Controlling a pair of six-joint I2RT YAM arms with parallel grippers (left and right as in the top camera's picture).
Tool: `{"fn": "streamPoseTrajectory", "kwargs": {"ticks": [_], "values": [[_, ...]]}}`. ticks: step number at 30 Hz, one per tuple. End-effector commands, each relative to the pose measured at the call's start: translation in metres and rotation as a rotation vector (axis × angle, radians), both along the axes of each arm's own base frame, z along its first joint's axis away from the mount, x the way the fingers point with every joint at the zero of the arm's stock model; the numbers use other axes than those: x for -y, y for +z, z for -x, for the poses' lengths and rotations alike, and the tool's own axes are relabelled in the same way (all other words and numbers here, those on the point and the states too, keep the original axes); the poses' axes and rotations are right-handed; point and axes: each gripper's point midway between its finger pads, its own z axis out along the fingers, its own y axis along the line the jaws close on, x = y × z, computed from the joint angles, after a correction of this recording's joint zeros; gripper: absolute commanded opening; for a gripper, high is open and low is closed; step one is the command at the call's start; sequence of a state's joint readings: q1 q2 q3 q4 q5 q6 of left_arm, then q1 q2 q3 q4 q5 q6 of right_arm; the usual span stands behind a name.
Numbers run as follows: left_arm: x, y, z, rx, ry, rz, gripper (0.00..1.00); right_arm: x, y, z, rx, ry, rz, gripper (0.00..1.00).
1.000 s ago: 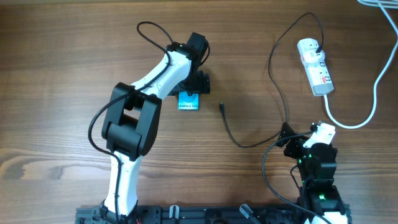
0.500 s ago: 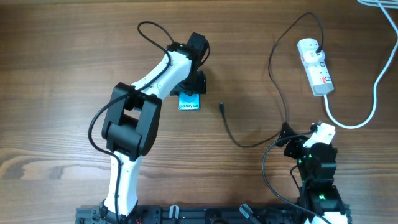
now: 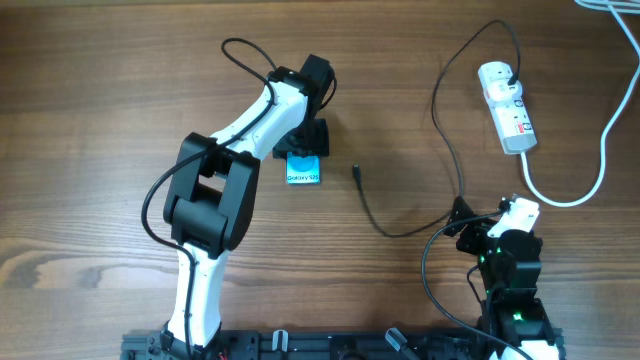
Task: Plug charger to phone and switch on socket
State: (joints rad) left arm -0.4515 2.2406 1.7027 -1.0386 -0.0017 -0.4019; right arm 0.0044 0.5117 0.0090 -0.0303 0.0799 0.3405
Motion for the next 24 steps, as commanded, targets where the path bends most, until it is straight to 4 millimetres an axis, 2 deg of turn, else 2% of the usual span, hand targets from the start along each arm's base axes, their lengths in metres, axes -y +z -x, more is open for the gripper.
{"fn": "streamPoseTrajectory", "kwargs": {"ticks": [1,6,12,16,19,24], "values": [[0.004,0.029,-0.002,0.04,-0.003,0.034,0.65,0.002,0.008,-0.003,0.019,-0.016,0.0,1.0],[0.012,0.043,0.003,0.034,-0.005,0.09,0.65,0.002,0.008,-0.003,0.019,-0.016,0.0,1.0],[0.03,0.052,0.021,-0.052,-0.004,0.215,0.65,0.002,0.008,-0.003,0.019,-0.016,0.0,1.0],[0.049,0.066,0.035,-0.173,0.036,0.423,0.65,0.002,0.008,-0.003,0.019,-0.016,0.0,1.0],[0.052,0.079,0.039,-0.25,0.089,0.558,0.63,0.002,0.008,-0.003,0.019,-0.016,0.0,1.0],[0.051,0.116,0.028,-0.345,0.194,0.861,0.61,0.002,0.008,-0.003,0.019,-0.016,0.0,1.0]]}}
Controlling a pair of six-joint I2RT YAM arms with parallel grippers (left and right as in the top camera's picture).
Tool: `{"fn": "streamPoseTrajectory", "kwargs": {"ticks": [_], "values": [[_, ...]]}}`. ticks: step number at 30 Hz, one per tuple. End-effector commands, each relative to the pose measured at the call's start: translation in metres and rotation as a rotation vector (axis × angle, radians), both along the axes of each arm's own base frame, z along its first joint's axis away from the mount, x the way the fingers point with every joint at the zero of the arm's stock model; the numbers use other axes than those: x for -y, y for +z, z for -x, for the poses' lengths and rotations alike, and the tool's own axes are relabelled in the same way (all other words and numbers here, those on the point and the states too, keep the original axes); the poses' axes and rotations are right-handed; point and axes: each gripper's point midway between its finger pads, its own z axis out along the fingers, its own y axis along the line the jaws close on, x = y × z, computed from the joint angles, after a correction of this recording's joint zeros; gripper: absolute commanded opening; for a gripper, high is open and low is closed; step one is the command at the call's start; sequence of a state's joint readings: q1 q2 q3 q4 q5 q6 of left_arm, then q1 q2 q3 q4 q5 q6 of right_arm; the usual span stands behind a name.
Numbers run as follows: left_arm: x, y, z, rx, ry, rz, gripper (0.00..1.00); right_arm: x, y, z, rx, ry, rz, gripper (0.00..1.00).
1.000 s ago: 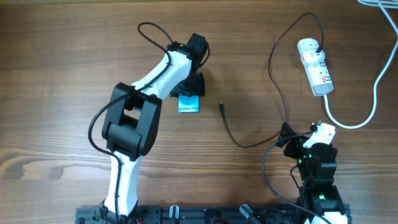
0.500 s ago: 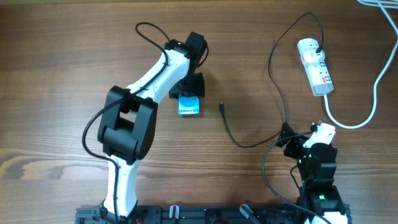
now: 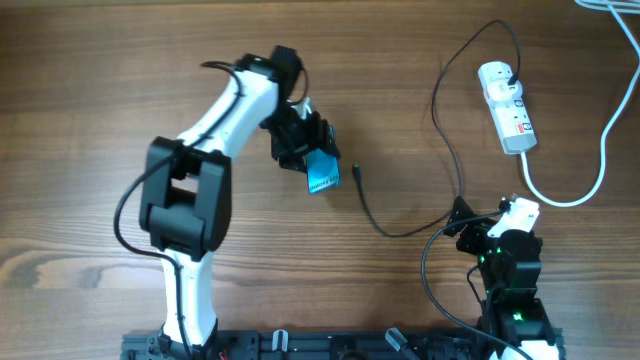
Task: Plug charger to phone and switch on socket
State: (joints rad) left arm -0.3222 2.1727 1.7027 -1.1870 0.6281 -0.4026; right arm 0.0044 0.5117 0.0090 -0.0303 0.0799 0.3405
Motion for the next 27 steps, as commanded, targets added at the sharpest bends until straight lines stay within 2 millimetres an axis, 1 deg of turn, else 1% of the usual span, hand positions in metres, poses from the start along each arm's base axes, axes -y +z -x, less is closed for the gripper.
{"fn": "streamPoseTrajectory", "kwargs": {"ticks": [1,4,7,9,12,14,16,17,18,19,20,21,23,24,25,27], "values": [[0.014,0.066,-0.013,-0.049,0.104,0.371,0.61,0.002,0.008,-0.003,0.018,-0.016,0.0,1.0],[0.01,0.095,-0.022,-0.088,0.163,0.553,0.61,0.002,0.008,-0.003,0.019,-0.016,0.0,1.0],[0.006,0.115,-0.028,-0.11,0.197,0.675,0.61,0.002,0.008,-0.003,0.019,-0.015,0.005,1.0],[0.006,0.124,-0.03,-0.12,0.205,0.727,0.61,0.009,0.011,-0.004,0.03,-0.051,0.028,1.0],[0.008,0.141,-0.031,-0.142,0.21,0.824,0.61,0.008,0.018,-0.008,0.069,-0.08,-0.04,1.0],[0.009,0.149,-0.032,-0.144,0.207,0.874,0.61,0.008,0.017,-0.008,0.081,-0.142,-0.153,1.0],[0.009,0.155,-0.033,-0.136,0.2,0.911,0.62,0.008,0.019,-0.008,0.108,-0.238,-0.332,1.0],[0.009,0.156,-0.033,-0.138,0.2,0.921,0.61,0.006,0.018,-0.008,0.118,-0.306,-0.487,1.0],[0.009,0.158,-0.033,-0.141,0.2,0.93,0.62,-0.003,0.017,-0.008,0.107,-0.347,-0.662,1.0],[0.009,0.16,-0.033,-0.143,0.2,0.941,0.61,-0.014,0.013,-0.007,0.076,-0.407,-0.874,1.0],[0.009,0.16,-0.033,-0.144,0.202,0.942,0.62,-0.02,0.01,-0.005,0.049,-0.473,-1.031,1.0],[0.008,0.16,-0.034,-0.142,0.202,0.943,0.62,-0.024,0.006,-0.003,0.02,-0.578,-1.217,1.0],[0.006,0.16,-0.035,-0.14,0.207,0.943,0.62,-0.026,0.005,-0.002,0.008,-0.741,-1.482,1.0],[0.004,0.16,-0.036,-0.138,0.212,0.943,0.62,-0.031,0.007,-0.002,-0.015,-0.756,-1.562,1.0],[0.002,0.16,-0.037,-0.135,0.217,0.944,0.62,-0.035,0.007,-0.002,-0.036,-0.744,-1.57,1.0],[-0.001,0.16,-0.039,-0.131,0.226,0.945,0.62,-0.033,0.01,-0.004,-0.014,-0.737,-1.573,1.0]]}}
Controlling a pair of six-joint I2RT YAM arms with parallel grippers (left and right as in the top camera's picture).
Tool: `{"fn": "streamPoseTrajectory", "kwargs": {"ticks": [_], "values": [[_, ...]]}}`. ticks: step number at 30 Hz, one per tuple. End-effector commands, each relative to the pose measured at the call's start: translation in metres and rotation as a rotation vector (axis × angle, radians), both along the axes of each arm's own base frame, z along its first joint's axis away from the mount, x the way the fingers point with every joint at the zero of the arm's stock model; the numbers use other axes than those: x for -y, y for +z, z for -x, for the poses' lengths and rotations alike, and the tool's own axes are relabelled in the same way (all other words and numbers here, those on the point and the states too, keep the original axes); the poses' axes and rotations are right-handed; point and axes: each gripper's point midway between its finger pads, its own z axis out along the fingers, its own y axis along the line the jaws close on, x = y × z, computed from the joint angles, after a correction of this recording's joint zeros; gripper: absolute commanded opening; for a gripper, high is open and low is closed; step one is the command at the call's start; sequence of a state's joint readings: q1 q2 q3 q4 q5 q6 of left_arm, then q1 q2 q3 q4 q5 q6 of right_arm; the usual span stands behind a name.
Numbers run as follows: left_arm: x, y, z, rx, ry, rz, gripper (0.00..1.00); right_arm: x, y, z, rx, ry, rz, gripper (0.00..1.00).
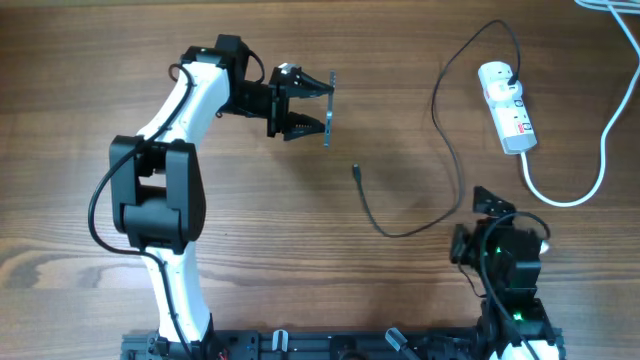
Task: Plug charger to phone and switch on socket
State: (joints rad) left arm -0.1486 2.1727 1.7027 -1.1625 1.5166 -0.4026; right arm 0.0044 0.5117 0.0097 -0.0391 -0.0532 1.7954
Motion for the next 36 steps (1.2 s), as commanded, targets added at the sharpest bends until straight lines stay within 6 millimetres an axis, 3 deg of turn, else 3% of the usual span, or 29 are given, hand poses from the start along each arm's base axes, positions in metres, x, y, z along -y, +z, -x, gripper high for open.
{"fn": "streamPoseTrajectory", "kwargs": {"ticks": [1,3,4,5,7,10,14,19,22,26,29,33,36], "values": [[-0.013,0.031,-0.005,0.054,0.035,0.068,0.62,-0.011,0.015,-0.006,0.024,-0.083,-0.267,1.0],[-0.017,0.031,-0.007,0.054,0.045,0.068,0.62,-0.034,0.031,-0.009,0.075,0.06,-0.309,1.0],[-0.018,0.031,-0.008,0.054,0.048,0.068,0.62,-0.042,0.052,-0.015,0.175,0.156,-0.241,1.0],[-0.018,0.031,-0.008,0.054,0.048,0.068,0.62,-0.052,0.107,-0.024,0.447,0.307,-0.062,1.0],[-0.018,0.031,-0.008,0.054,0.048,0.068,0.62,-0.062,0.176,-0.017,0.75,0.398,0.057,1.0],[-0.018,0.031,-0.008,0.053,0.048,0.067,0.62,-0.08,0.237,-0.005,0.915,0.521,0.129,1.0],[-0.018,0.031,-0.008,0.053,0.048,0.067,0.62,-0.095,0.271,-0.006,0.85,0.692,0.432,1.0],[-0.018,0.031,-0.008,0.053,0.048,0.067,0.62,-0.08,0.305,-0.009,0.598,0.83,0.845,1.0],[-0.018,0.031,-0.008,0.052,0.048,0.067,0.62,-0.082,0.316,-0.01,0.49,0.973,0.958,1.0],[-0.018,0.031,-0.008,0.038,0.048,0.065,0.62,-0.108,0.312,-0.01,0.317,1.214,0.957,1.0],[-0.018,0.031,-0.008,0.028,0.049,0.064,0.62,-0.156,0.287,-0.013,0.134,1.443,1.041,1.0],[-0.018,0.031,-0.008,0.027,0.049,0.064,0.62,-0.193,0.248,-0.033,-0.111,1.477,1.21,1.0],[-0.018,0.031,-0.008,0.027,0.049,0.064,0.62,-0.222,0.223,-0.048,-0.134,1.52,1.252,1.0]]}}
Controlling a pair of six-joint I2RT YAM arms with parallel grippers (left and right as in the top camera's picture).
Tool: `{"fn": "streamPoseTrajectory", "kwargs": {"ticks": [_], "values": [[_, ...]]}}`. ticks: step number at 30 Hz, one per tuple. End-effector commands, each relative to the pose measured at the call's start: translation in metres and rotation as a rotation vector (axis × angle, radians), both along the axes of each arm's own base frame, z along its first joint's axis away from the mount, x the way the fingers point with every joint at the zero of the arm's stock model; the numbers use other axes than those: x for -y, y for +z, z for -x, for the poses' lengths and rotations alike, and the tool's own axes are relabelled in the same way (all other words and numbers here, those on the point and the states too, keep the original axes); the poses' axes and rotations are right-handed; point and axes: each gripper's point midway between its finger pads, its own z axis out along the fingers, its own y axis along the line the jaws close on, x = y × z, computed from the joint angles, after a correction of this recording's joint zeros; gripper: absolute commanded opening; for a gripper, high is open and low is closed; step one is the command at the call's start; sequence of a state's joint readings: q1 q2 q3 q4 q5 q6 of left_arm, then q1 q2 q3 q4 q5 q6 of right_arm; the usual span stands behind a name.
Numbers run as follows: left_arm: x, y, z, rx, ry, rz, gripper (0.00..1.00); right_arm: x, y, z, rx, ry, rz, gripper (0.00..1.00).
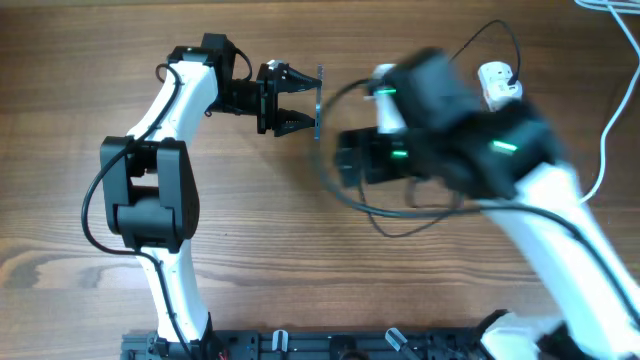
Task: Plug charger to phone and switch on socket
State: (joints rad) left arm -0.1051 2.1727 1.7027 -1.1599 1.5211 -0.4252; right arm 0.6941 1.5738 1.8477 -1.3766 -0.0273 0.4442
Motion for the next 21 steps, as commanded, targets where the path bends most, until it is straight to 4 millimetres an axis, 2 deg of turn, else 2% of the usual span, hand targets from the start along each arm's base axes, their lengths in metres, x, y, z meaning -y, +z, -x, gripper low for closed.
{"fn": "streamPoseTrajectory", "kwargs": {"ticks": [1,5,10,14,16,21], "values": [[-0.001,0.03,0.002,0.047,0.004,0.061,0.61,-0.01,-0.013,-0.031,0.085,-0.062,0.099,1.0],[-0.001,0.03,0.002,0.018,0.005,0.058,0.61,-0.028,-0.009,-0.046,0.114,-0.137,0.01,1.0],[-0.001,0.03,0.002,-0.007,0.006,0.055,0.62,-0.032,0.0,-0.057,0.231,-0.236,0.035,1.0],[-0.001,0.03,0.002,-0.031,0.006,0.053,0.62,-0.039,-0.008,-0.057,0.281,-0.284,0.08,1.0],[-0.001,0.03,0.003,-0.038,0.006,0.052,0.62,-0.034,-0.013,-0.062,0.332,-0.362,0.127,1.0],[-0.001,0.03,0.005,-0.065,0.007,0.049,0.62,-0.047,-0.03,-0.074,0.345,-0.417,0.13,0.76]]}}
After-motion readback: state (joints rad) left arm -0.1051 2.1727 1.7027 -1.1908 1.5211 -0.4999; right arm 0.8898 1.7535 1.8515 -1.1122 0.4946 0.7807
